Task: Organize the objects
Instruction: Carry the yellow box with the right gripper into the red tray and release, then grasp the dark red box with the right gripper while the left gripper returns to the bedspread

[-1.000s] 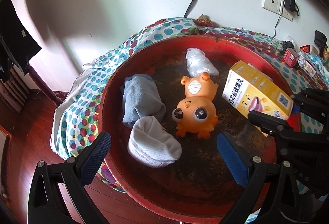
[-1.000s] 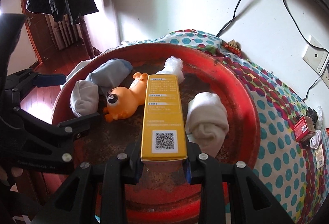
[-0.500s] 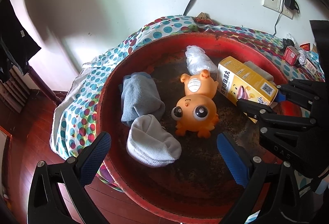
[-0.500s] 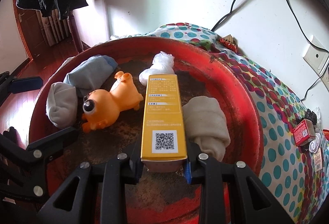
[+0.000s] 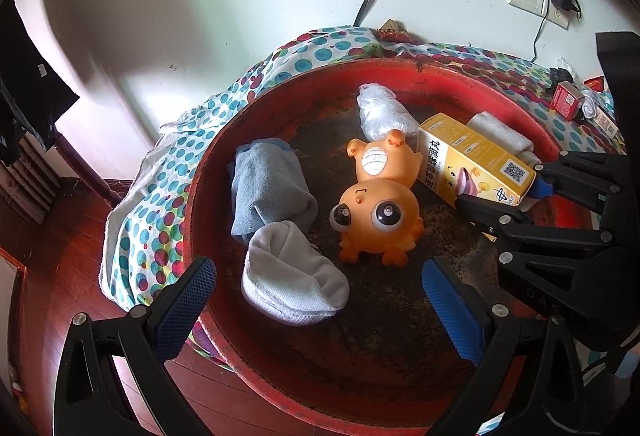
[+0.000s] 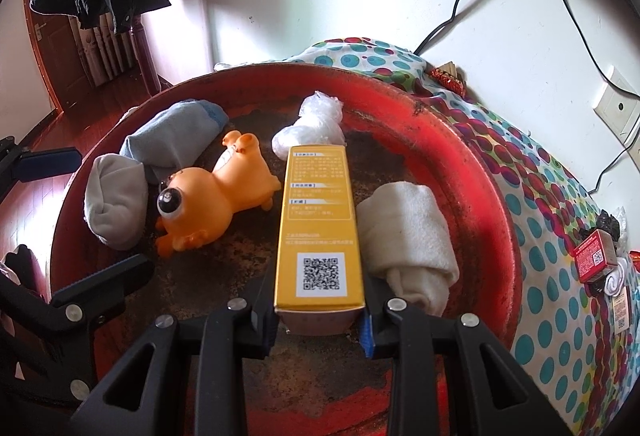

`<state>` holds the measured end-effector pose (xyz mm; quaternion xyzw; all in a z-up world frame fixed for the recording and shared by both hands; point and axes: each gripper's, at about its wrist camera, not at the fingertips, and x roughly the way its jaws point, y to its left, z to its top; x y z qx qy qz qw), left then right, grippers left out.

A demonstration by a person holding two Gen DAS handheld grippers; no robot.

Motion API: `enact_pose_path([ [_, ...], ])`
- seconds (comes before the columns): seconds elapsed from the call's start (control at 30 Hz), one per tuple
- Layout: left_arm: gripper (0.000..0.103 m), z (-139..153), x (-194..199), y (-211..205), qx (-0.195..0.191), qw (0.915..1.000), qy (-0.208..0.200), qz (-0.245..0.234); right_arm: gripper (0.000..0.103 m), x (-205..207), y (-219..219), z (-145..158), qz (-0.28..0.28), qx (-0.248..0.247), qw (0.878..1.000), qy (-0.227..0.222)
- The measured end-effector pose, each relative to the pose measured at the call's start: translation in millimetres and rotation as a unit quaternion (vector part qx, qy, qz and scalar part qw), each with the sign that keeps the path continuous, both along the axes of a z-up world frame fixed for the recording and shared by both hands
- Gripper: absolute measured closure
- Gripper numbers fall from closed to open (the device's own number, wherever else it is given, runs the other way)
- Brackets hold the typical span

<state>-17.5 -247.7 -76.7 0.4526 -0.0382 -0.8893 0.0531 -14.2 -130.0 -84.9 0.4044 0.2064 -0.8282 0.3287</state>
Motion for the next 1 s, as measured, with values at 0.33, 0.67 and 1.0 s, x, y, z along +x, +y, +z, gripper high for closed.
enact_pose_path([
  [0.33,0.0,-2.3,-0.9,2.0,-0.006,1.0,-0.002,-0.002,0.049,5.8,11.7,14.3,-0.004,-0.018,1.0,0.0],
  [0.67,0.0,-4.7,-0.9,10.1,-0.024,0.9997,-0.003,-0.009,0.047,3.1,60.0,42.5,-0.033,-0.062,0.998,0.005],
  [1.0,0.0,-6.0,-1.1,14.9,-0.033,0.9993,-0.004,-0.013,0.047,-33.4,151.4,38.5,-0.13,-0.056,0.99,0.01],
])
